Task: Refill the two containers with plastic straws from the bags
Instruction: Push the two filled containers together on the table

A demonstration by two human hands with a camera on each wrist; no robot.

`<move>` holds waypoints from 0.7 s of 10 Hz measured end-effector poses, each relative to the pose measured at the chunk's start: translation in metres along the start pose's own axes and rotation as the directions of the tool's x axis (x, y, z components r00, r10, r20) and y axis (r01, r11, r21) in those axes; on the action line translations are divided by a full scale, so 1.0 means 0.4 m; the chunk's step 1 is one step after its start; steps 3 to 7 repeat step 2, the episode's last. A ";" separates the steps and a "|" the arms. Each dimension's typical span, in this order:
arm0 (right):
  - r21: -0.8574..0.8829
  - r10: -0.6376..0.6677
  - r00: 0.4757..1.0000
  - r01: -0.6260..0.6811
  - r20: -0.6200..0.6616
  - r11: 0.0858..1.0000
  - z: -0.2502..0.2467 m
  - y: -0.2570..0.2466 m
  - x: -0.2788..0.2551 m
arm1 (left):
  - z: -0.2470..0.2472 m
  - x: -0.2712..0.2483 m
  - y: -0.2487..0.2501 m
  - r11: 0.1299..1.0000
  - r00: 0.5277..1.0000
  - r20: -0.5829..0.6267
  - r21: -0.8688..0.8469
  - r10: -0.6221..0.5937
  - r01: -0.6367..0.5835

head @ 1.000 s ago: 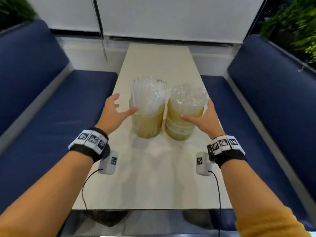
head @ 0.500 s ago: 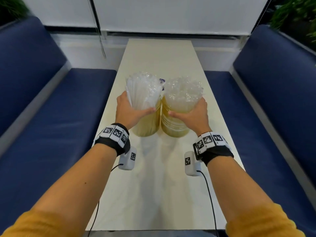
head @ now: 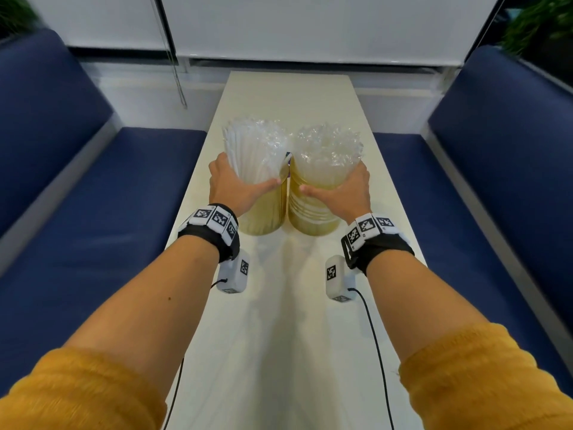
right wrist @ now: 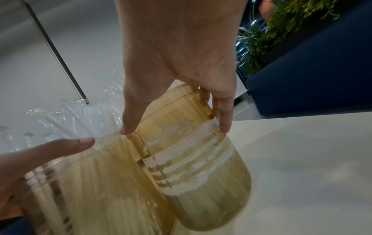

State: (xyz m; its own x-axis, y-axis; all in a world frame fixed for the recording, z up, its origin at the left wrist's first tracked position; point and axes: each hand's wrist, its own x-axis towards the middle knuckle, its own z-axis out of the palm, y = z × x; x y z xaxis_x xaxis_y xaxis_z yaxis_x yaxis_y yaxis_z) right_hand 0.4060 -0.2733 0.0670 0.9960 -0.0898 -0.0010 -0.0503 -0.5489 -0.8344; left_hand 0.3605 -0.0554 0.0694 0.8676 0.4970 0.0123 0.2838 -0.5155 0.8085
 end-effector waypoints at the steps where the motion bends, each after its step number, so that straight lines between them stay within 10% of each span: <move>1: -0.005 0.006 0.999 -0.006 0.033 1.000 -0.013 -0.017 -0.010 | -0.016 -0.002 0.011 1.000 0.999 0.037 0.002 -0.003 0.002; 7: 0.030 0.043 0.996 -0.045 0.073 0.999 -0.050 -0.023 -0.053 | -0.052 -0.031 0.005 0.999 0.997 0.080 -0.038 0.020 -0.017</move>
